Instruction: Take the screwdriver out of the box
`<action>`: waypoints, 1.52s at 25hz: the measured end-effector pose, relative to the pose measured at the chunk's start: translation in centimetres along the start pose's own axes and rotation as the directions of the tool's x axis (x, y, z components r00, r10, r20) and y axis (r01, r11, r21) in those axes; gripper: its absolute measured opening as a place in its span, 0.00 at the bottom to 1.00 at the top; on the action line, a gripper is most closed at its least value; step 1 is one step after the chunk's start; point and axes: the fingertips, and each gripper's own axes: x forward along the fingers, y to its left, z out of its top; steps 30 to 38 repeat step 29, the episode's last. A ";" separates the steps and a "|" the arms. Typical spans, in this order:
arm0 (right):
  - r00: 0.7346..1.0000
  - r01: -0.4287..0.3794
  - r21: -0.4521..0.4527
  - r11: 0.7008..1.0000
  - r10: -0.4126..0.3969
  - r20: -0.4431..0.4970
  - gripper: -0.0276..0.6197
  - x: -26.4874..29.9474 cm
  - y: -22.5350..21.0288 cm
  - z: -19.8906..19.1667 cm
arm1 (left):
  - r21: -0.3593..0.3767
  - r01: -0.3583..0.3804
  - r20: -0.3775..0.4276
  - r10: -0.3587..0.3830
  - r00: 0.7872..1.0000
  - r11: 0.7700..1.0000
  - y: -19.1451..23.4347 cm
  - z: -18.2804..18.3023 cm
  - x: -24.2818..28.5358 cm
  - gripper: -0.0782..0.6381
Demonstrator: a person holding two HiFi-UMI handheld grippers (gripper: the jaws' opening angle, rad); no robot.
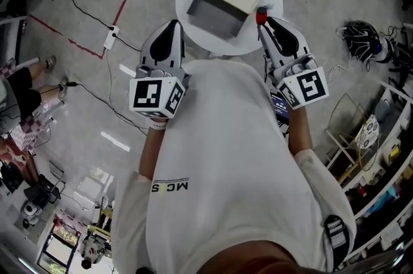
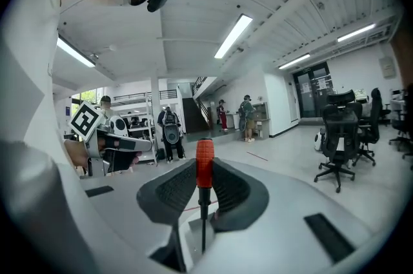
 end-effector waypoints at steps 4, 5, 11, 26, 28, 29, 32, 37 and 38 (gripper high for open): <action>1.000 0.009 -0.022 1.000 -0.009 -0.006 0.24 0.5 0.0 0.1 | 0.006 0.016 -0.006 -0.016 1.000 1.000 -0.1 0.2 0.3 0.11; 1.000 0.011 -0.024 1.000 -0.012 -0.007 0.24 0.5 0.0 0.0 | 0.008 0.019 -0.009 -0.019 1.000 1.000 -0.2 0.2 0.3 0.11; 1.000 0.009 -0.024 1.000 -0.009 -0.008 0.24 0.9 0.7 0.2 | 0.007 0.024 -0.024 -0.024 0.999 1.000 0.3 -0.1 0.0 0.11; 0.998 -0.054 -0.043 0.998 0.052 -0.032 0.24 1.7 2.8 0.4 | -0.005 0.042 -0.033 -0.042 0.999 0.999 0.5 -0.3 0.0 0.11; 0.998 -0.058 -0.045 0.997 0.057 -0.030 0.24 2.0 3.2 0.4 | -0.004 0.044 -0.033 -0.045 0.998 0.999 0.7 -0.4 -0.1 0.11; 0.998 -0.061 -0.046 0.997 0.059 -0.029 0.24 2.2 3.4 0.4 | -0.004 0.045 -0.033 -0.046 0.998 0.999 0.8 -0.4 -0.2 0.11; 0.998 -0.061 -0.046 0.997 0.059 -0.029 0.24 2.2 3.4 0.4 | -0.004 0.045 -0.033 -0.046 0.998 0.999 0.8 -0.4 -0.2 0.11; 0.998 -0.061 -0.046 0.997 0.059 -0.029 0.24 2.2 3.4 0.4 | -0.004 0.045 -0.033 -0.046 0.998 0.999 0.8 -0.4 -0.2 0.11; 0.998 -0.061 -0.046 0.997 0.059 -0.029 0.24 2.2 3.4 0.4 | -0.004 0.045 -0.033 -0.046 0.998 0.999 0.8 -0.4 -0.2 0.11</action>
